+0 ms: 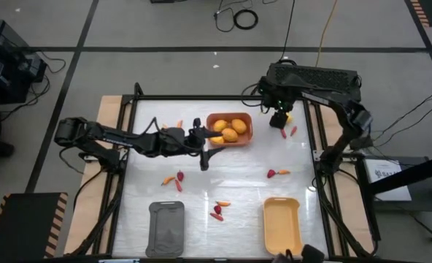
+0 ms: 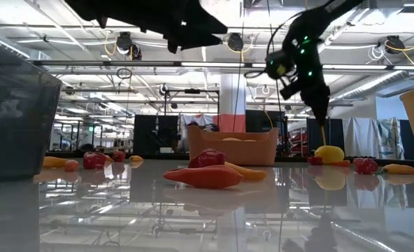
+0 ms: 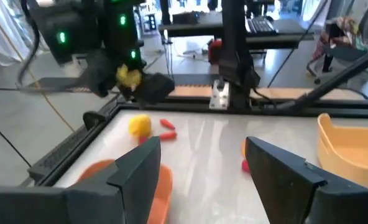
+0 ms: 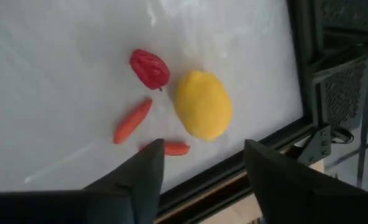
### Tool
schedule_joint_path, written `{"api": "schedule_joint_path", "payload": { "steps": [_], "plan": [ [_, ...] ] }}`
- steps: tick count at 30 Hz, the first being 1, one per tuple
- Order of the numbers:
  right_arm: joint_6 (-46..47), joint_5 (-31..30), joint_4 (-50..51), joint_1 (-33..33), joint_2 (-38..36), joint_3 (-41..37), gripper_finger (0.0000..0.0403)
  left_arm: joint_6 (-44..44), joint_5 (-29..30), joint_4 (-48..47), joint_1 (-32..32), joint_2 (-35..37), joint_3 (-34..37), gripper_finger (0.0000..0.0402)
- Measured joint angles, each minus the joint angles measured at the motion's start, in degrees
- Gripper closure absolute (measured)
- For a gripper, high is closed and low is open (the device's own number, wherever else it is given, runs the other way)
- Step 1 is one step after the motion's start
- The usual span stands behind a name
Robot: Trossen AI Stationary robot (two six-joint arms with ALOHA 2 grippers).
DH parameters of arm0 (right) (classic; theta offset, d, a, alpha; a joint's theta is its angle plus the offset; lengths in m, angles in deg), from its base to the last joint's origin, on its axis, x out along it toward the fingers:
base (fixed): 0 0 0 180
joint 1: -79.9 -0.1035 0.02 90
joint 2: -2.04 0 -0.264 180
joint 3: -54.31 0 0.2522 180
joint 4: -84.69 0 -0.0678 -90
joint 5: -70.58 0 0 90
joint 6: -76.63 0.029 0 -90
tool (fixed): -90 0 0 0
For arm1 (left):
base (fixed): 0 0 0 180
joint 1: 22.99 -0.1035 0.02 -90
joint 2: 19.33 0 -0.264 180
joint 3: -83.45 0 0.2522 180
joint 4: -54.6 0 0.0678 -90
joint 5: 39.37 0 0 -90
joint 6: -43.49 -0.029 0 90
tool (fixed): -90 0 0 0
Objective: Sort produce into baskets
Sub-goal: Put the yellow lemon into the orange bin
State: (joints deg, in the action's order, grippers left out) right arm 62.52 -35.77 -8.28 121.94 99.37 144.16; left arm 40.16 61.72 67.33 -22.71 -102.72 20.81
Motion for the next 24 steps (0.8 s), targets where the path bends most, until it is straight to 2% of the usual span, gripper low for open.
{"api": "schedule_joint_path", "payload": {
  "steps": [5, 9, 12, 21, 24],
  "plan": [
    [-5.4, -0.1, 2.1, 1.6, 3.9, 0.5, 0.0130, 0.0, 0.1, 0.0, 0.0, 0.0, 0.0, 0.0160],
    [-8.8, -2.5, 1.8, 2.3, 6.2, 0.5, 0.0106, 0.0, 0.1, 0.0, 0.0, 0.0, 0.0, 0.0160],
    [-11.2, -4.8, 1.8, 2.5, 7.8, 0.5, 0.0100, 0.0, 0.1, 0.0, 0.0, 0.0, 0.0, 0.0160],
    [-13.9, -5.0, -2.2, 2.7, 10.5, 0.5, 0.0099, 0.0, 0.1, -0.1, 0.0, 0.0, 0.0, 0.0160],
    [-14.3, -8.9, -2.9, 2.7, 11.7, 0.5, 0.0099, 0.0, 0.1, -0.1, 0.0, 0.0, 0.0, 0.0160]
  ]
}}
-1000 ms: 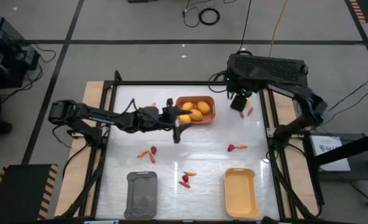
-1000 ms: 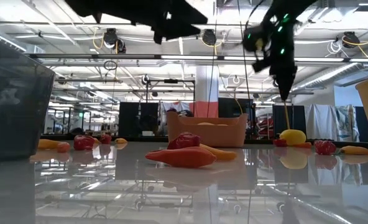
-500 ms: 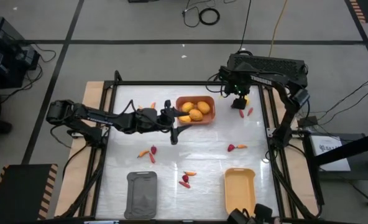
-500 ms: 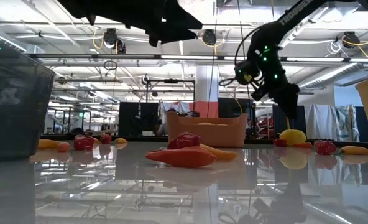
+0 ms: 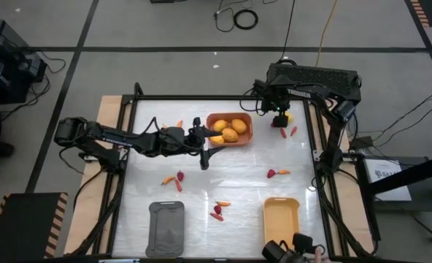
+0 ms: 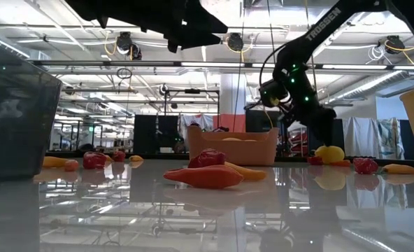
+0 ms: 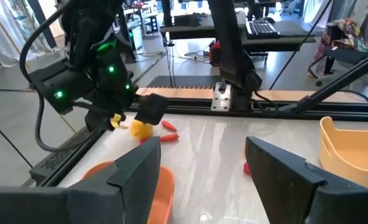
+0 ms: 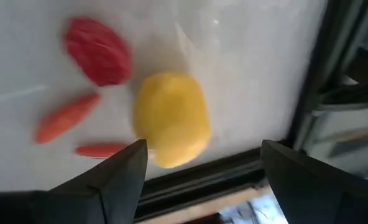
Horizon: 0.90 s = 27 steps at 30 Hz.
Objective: Sort produce into baskets
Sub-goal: Put the yellow lemon into the orange bin
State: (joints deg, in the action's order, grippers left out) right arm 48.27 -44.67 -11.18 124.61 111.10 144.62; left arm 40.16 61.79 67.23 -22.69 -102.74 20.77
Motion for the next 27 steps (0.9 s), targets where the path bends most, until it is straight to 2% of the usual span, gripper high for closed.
{"api": "schedule_joint_path", "payload": {
  "steps": [2, 7, 18, 27],
  "plan": [
    [0.2, -1.4, 0.1, 0.2, 0.9, 0.0, 0.0099, 0.0, 0.0, 0.0, 0.0, 0.0, 0.0, 0.0160],
    [0.5, 1.4, 0.2, 0.3, 2.9, 0.0, 0.0099, 0.0, 0.0, -0.5, 0.0, 0.0, 0.0, 0.0160],
    [3.3, 1.4, -0.2, 2.0, 4.3, -0.1, 0.0099, 0.0, 0.0, -1.5, 0.0, 0.0, 0.0, 0.0160],
    [6.9, 0.7, -0.4, 4.0, 4.3, -0.1, 0.0147, 0.0, 0.0, -1.5, 0.0, 0.0, 0.0, 0.0160]
  ]
}}
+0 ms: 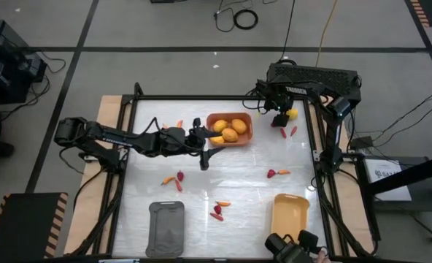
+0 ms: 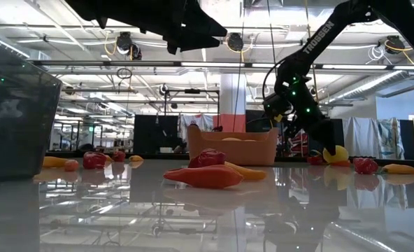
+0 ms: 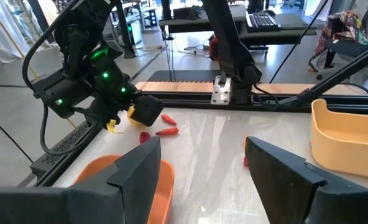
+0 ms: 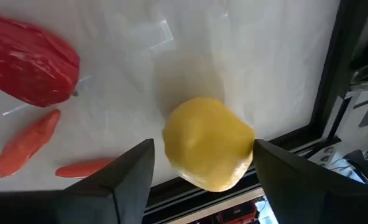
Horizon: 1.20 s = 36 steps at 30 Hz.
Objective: Sort produce into baskets
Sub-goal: Put the yellow lemon into the orange bin
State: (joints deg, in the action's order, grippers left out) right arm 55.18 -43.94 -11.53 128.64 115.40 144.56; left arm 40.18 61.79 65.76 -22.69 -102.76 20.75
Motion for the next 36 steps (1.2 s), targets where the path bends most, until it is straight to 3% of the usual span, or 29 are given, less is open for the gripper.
{"api": "schedule_joint_path", "payload": {
  "steps": [12, 26, 36],
  "plan": [
    [0.9, 0.2, 0.1, 0.0, 0.0, 0.0, 0.0238, 0.0, 0.0, 0.0, 0.0, 0.0, 0.0, 0.0160],
    [0.9, 1.1, 2.0, -3.2, -4.8, 0.0, 0.0243, 0.0, 0.0, 0.0, 0.0, 0.0, 0.0, 0.0160],
    [1.3, 15.4, 1.6, -8.5, -14.9, 0.0, 0.0243, 0.0, 0.0, 0.0, 0.0, 0.0, 0.0, 0.0160]
  ]
}}
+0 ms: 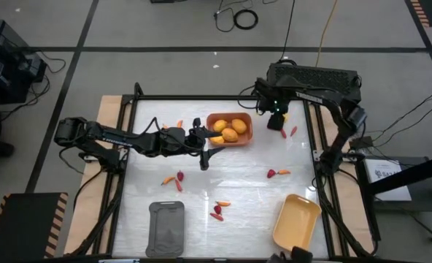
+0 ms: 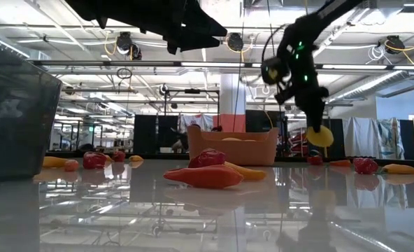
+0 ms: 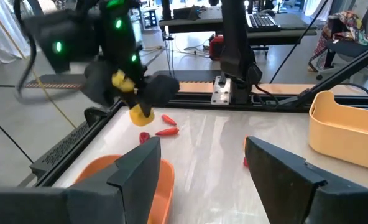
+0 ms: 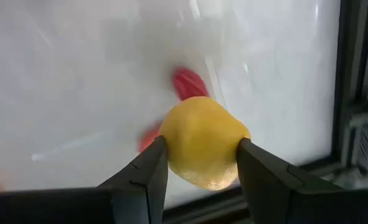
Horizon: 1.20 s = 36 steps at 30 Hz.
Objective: Sort produce into baskets
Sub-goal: Put the yellow lemon into the orange bin
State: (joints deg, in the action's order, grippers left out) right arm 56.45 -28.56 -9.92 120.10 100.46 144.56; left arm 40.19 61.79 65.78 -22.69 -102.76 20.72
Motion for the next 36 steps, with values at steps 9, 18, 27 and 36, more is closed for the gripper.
{"api": "schedule_joint_path", "payload": {
  "steps": [9, 18, 27, 36],
  "plan": [
    [0.4, 10.5, -7.3, -7.2, -9.4, 0.0, 0.0243, 0.1, 1.8, -0.8, 0.0, 0.0, 0.0, 0.0160],
    [2.4, 14.4, -21.7, -15.7, -8.6, 0.0, 0.0243, 1.7, 5.0, -4.3, -0.7, 0.0, 0.0, 0.0160],
    [6.4, 13.5, -24.4, -18.9, -1.2, 0.0, 0.0243, 2.9, 7.5, -5.1, -1.0, 0.0, 0.0, 0.0160],
    [4.8, 13.5, -24.6, -18.9, 4.6, 0.0, 0.0243, 2.9, 7.6, -5.1, -1.0, 0.0, 0.0, 0.0160]
  ]
}}
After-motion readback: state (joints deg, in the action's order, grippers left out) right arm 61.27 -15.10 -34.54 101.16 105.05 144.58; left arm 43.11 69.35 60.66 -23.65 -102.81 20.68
